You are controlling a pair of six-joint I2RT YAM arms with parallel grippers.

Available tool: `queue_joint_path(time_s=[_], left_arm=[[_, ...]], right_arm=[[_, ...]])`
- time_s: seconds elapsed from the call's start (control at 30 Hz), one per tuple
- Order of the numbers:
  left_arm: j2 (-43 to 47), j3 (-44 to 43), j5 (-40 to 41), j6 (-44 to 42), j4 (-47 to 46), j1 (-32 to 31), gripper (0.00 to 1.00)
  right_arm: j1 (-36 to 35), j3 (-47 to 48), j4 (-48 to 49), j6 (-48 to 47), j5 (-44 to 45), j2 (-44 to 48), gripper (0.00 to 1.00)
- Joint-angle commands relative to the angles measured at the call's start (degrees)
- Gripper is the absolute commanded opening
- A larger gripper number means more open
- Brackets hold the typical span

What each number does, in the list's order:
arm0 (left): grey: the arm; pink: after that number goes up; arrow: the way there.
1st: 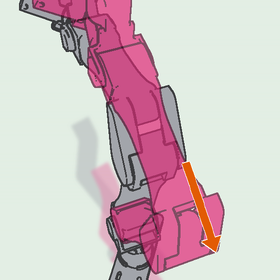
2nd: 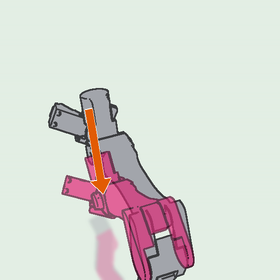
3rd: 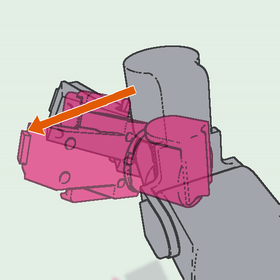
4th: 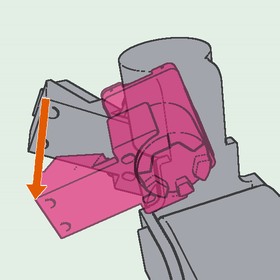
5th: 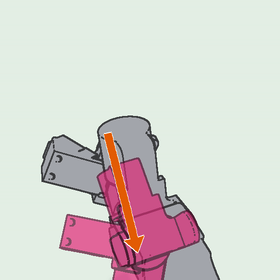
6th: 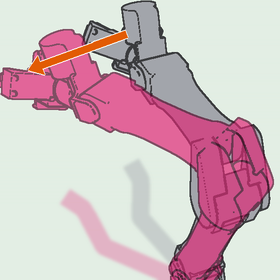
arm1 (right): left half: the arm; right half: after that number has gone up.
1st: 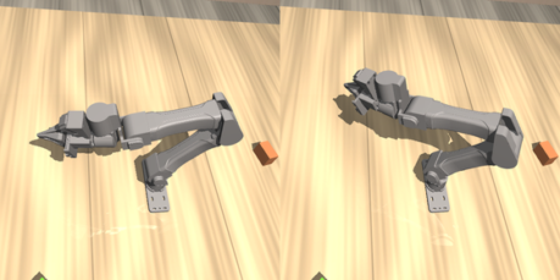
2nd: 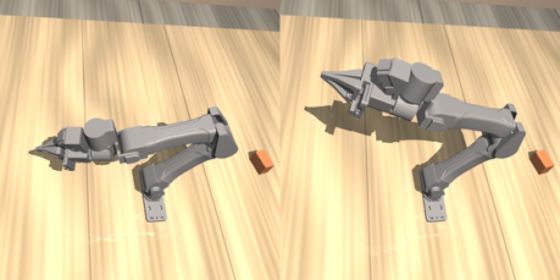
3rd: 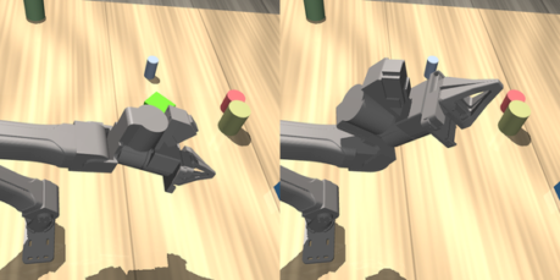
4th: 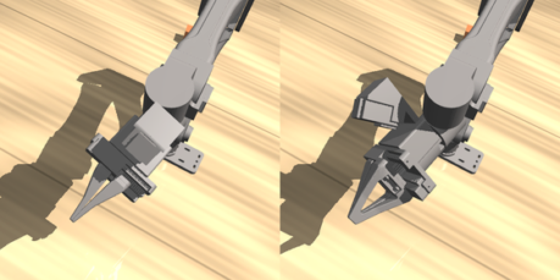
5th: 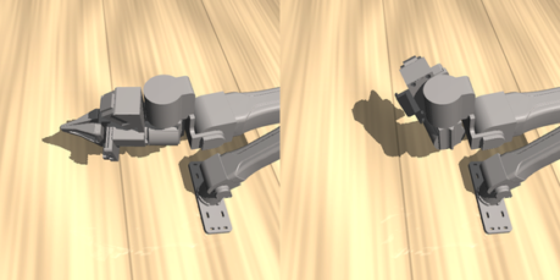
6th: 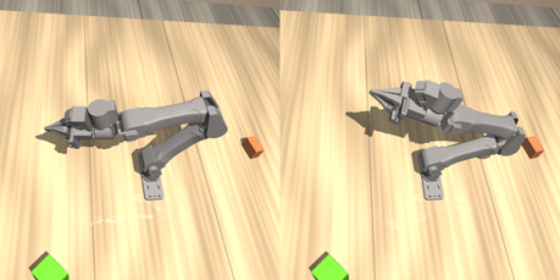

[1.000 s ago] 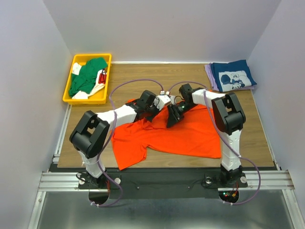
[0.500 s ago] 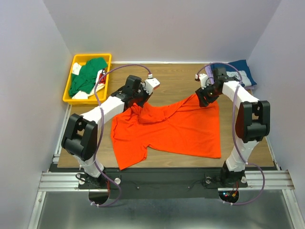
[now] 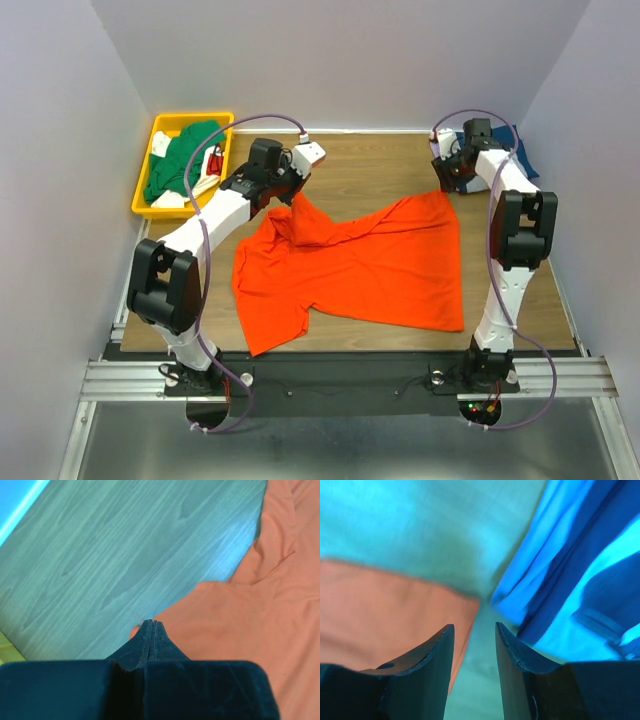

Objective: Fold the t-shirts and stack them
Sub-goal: Flatten the tshirt out

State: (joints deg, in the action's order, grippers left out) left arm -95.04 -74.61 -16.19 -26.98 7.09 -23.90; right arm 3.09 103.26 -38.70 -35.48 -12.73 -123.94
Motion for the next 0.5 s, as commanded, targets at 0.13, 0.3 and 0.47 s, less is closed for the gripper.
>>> queue_joint_path(time_s=[0.13, 0.3, 0.47], left_arm=[[-1.5, -4.3, -1.9, -1.8, -0.9, 1.2, 0.00], [-2.2, -4.9, -2.3, -1.7, -1.0, 2.4, 0.00], [-2.4, -4.7, -2.4, -1.5, -1.1, 3.3, 0.00]], right_arm=[[-0.2, 7.7, 2.8, 1.3, -0.5, -7.1, 0.44], [-0.1, 8.1, 2.7, 1.7, -1.8, -9.2, 0.45], [0.2, 6.3, 2.7, 2.8, -3.6, -9.2, 0.47]])
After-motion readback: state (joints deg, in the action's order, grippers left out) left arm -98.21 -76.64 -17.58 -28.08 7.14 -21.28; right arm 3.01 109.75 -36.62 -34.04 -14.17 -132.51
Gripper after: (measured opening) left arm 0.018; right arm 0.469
